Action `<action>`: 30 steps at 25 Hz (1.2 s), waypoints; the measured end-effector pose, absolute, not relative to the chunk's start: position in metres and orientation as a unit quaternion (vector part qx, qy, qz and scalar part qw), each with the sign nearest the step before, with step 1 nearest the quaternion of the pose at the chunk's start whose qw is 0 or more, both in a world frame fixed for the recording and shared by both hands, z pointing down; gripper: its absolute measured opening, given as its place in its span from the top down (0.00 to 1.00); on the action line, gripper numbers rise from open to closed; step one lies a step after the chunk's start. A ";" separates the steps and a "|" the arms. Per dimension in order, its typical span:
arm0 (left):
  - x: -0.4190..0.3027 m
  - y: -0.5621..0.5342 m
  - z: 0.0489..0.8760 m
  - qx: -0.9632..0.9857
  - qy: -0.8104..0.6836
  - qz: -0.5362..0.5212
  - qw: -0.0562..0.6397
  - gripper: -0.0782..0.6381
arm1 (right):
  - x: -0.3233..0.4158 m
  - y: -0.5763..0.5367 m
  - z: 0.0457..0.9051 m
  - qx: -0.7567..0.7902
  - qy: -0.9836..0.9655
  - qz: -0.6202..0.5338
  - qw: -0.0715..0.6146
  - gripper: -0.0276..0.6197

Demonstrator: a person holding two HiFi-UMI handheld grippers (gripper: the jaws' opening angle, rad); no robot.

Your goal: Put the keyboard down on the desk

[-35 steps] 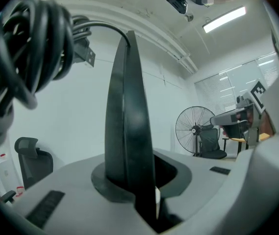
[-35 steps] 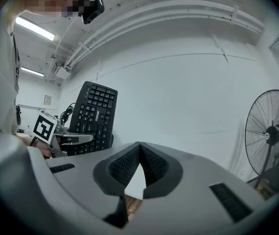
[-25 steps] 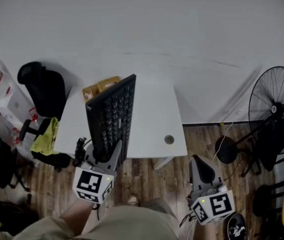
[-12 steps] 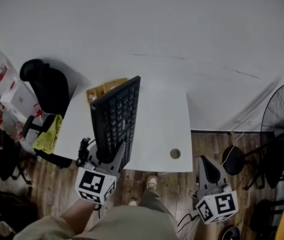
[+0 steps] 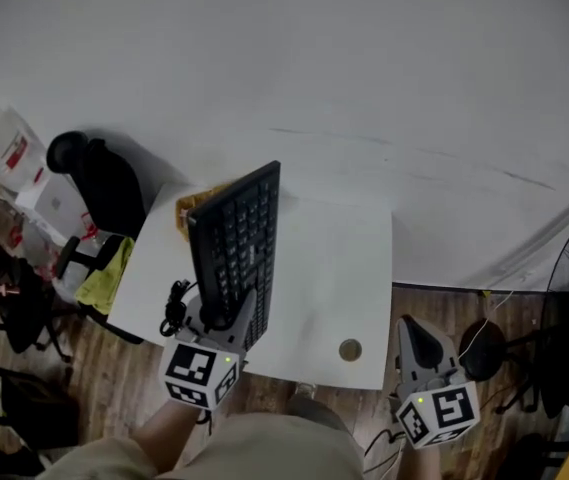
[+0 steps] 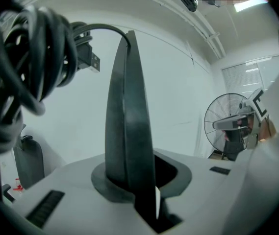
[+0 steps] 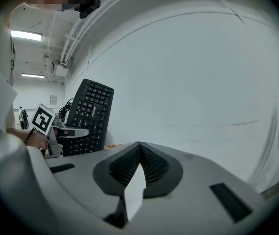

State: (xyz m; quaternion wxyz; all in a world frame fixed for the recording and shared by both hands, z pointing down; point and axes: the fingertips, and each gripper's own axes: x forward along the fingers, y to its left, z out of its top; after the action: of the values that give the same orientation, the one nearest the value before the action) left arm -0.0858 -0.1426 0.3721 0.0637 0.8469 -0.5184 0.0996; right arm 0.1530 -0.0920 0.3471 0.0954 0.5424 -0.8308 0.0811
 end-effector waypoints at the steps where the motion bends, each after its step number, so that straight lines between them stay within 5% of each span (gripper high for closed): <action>1: -0.085 -0.149 0.372 0.844 -0.523 0.102 0.065 0.77 | 0.155 -0.101 0.348 0.537 -0.834 0.081 0.095 0.92; 24: -0.083 -0.206 0.389 0.836 -0.525 0.116 0.109 0.77 | 0.155 -0.173 0.358 0.516 -0.844 0.095 0.111 0.92; 30: -0.073 -0.235 0.408 0.846 -0.492 0.069 0.195 0.77 | 0.149 -0.183 0.369 0.521 -0.839 0.108 0.115 0.92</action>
State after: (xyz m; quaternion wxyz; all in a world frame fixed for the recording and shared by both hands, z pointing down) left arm -0.0734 -0.2350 0.4080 0.1953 0.8457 -0.4919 0.0688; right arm 0.1487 -0.1831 0.3690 0.1145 0.5213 -0.8387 0.1079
